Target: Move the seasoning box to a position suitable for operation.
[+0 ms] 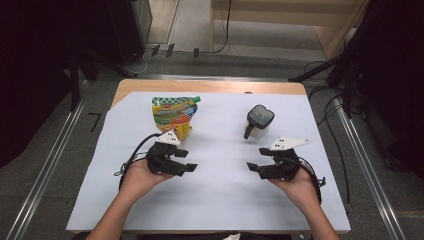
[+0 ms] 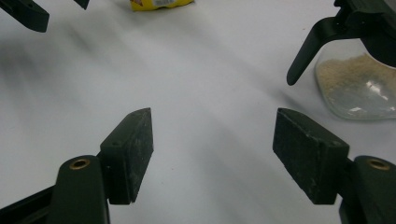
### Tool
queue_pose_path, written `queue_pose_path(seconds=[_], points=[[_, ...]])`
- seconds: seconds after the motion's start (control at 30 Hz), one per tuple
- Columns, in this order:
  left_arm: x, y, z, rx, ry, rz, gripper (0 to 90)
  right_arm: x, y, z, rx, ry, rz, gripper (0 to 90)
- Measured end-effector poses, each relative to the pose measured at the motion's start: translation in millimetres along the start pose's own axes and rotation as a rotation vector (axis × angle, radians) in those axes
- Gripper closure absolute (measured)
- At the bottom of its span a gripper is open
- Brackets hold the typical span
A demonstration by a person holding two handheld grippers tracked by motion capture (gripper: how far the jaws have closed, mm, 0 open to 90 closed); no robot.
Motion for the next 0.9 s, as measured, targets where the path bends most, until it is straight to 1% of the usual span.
queue_pose_path(seconds=[0.1,0.27,0.3,0.47,0.53,0.57,0.67,0.73,0.8,0.9], points=[[-0.2,-0.5,0.0,-0.004,0.004,-0.004,37.6,0.3,0.2,-2.3,0.01,0.003,-0.001,31.2],[-2.8,-2.2,0.6,-0.01,0.011,-0.021,37.6,-1.6,-1.4,-4.4,0.009,0.011,-0.012,32.2],[-4.1,-3.3,1.0,-0.025,0.015,-0.03,38.0,-2.1,-2.0,-4.9,0.009,0.013,-0.016,32.6],[-7.2,-3.9,1.2,-0.022,0.017,-0.026,38.3,-4.1,-4.1,-7.4,0.002,0.02,-0.032,34.4],[-7.3,-4.0,0.9,-0.021,0.014,-0.024,38.2,-5.1,-4.9,-8.4,0.008,0.022,-0.032,35.3],[-7.4,-3.8,0.7,-0.018,0.013,-0.02,38.1,-6.0,-5.4,-8.9,0.021,0.024,-0.031,36.6],[-8.1,-4.1,-1.2,-0.009,0.014,-0.02,37.6,-8.8,-7.2,-11.8,0.032,0.028,-0.038,36.7],[-8.6,-4.6,-2.6,-0.008,0.012,-0.026,37.4,-10.9,-8.5,-14.1,0.031,0.035,-0.046,36.6],[-9.3,-4.2,-3.4,-0.001,0.013,-0.023,37.2,-13.8,-9.9,-17.2,0.029,0.039,-0.054,36.7],[-10.0,-3.7,-4.4,-0.003,0.014,-0.02,37.1,-17.5,-12.8,-21.6,0.031,0.05,-0.068,36.8]])
Point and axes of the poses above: each handheld gripper's, and its own axes: x roughly forward along the jaws, y roughly out of its underside, z roughly to its left, the point moved 9 cm from there along x, roughly forward along the jaws, and after that the axes turned 8 degrees about -z, right-handed, at the moved point
